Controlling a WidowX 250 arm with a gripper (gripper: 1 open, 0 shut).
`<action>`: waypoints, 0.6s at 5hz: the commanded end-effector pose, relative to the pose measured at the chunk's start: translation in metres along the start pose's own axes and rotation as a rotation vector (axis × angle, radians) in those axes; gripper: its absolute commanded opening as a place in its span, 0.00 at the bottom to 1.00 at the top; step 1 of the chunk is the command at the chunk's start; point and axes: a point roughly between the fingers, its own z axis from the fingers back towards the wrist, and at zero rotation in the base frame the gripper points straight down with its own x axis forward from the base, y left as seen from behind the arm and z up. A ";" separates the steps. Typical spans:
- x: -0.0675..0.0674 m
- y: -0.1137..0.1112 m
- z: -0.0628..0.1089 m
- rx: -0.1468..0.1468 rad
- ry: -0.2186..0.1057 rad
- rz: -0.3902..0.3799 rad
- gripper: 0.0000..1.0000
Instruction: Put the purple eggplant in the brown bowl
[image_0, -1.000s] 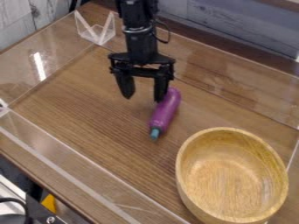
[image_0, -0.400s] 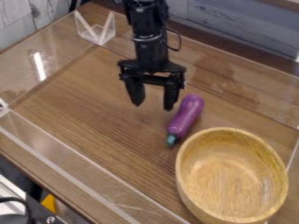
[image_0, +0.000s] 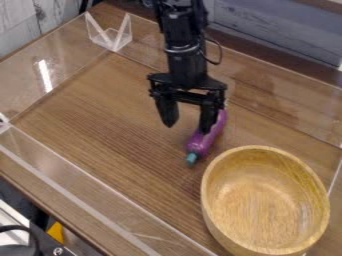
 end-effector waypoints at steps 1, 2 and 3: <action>0.003 -0.007 0.018 -0.001 -0.089 -0.036 1.00; 0.005 -0.003 0.015 0.007 -0.113 -0.042 1.00; 0.007 0.002 0.012 0.011 -0.138 -0.039 1.00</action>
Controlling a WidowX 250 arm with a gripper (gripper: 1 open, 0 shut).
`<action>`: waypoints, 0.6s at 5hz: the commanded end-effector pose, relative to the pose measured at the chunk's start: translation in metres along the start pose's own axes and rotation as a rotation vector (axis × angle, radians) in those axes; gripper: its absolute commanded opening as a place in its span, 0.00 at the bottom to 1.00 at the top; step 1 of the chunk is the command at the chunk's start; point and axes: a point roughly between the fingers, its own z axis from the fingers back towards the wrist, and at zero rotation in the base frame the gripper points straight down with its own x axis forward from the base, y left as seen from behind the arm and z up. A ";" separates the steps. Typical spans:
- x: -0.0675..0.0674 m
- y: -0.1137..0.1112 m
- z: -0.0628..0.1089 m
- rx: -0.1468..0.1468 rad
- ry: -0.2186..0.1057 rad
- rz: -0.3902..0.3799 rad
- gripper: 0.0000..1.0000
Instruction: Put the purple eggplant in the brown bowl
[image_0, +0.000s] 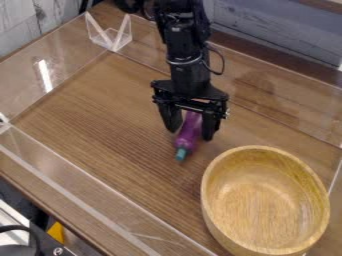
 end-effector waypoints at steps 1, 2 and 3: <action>0.007 0.003 0.019 0.003 -0.099 -0.005 1.00; 0.010 0.007 0.016 0.002 -0.117 0.004 1.00; 0.012 0.011 0.014 0.000 -0.132 0.014 1.00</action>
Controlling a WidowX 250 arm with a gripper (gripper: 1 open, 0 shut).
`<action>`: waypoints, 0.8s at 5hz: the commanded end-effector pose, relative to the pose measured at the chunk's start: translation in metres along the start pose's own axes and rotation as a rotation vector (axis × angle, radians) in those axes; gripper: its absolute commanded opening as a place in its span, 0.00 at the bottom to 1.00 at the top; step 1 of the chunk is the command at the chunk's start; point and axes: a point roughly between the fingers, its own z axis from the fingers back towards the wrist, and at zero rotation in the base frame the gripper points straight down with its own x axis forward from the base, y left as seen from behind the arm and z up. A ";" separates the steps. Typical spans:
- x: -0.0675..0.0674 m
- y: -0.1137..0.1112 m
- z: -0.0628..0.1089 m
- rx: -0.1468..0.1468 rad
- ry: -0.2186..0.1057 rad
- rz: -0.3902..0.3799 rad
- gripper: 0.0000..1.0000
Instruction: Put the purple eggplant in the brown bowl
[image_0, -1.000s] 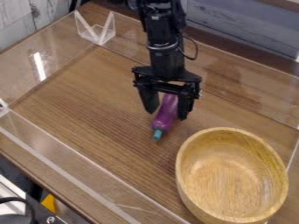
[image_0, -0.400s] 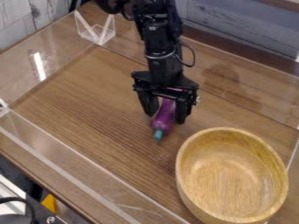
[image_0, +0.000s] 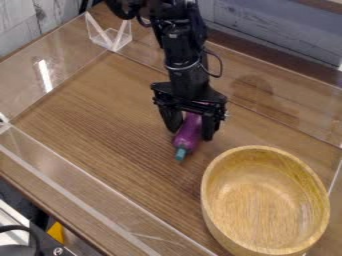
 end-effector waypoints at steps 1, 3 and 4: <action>0.008 0.004 0.015 -0.003 -0.075 0.005 1.00; 0.011 0.010 0.010 -0.007 -0.087 0.029 0.00; 0.013 0.012 0.007 -0.017 -0.089 0.043 1.00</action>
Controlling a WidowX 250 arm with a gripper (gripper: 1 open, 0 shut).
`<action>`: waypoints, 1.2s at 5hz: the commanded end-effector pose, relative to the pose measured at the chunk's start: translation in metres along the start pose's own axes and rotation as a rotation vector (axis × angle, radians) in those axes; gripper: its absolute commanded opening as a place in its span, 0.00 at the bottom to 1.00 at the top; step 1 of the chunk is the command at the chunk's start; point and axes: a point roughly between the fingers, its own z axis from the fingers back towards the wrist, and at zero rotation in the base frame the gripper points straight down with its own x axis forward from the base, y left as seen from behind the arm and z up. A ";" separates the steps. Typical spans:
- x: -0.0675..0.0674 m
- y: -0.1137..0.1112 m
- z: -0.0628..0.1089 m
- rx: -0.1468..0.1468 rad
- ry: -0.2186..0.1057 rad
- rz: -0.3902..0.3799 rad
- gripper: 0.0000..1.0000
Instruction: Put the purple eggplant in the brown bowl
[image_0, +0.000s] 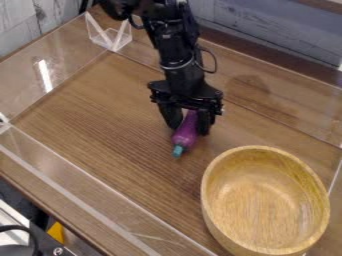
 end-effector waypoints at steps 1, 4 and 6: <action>0.007 0.003 0.005 -0.008 -0.032 0.007 1.00; 0.012 0.008 -0.003 -0.021 -0.031 0.026 1.00; 0.009 0.007 0.002 -0.013 -0.020 0.038 0.00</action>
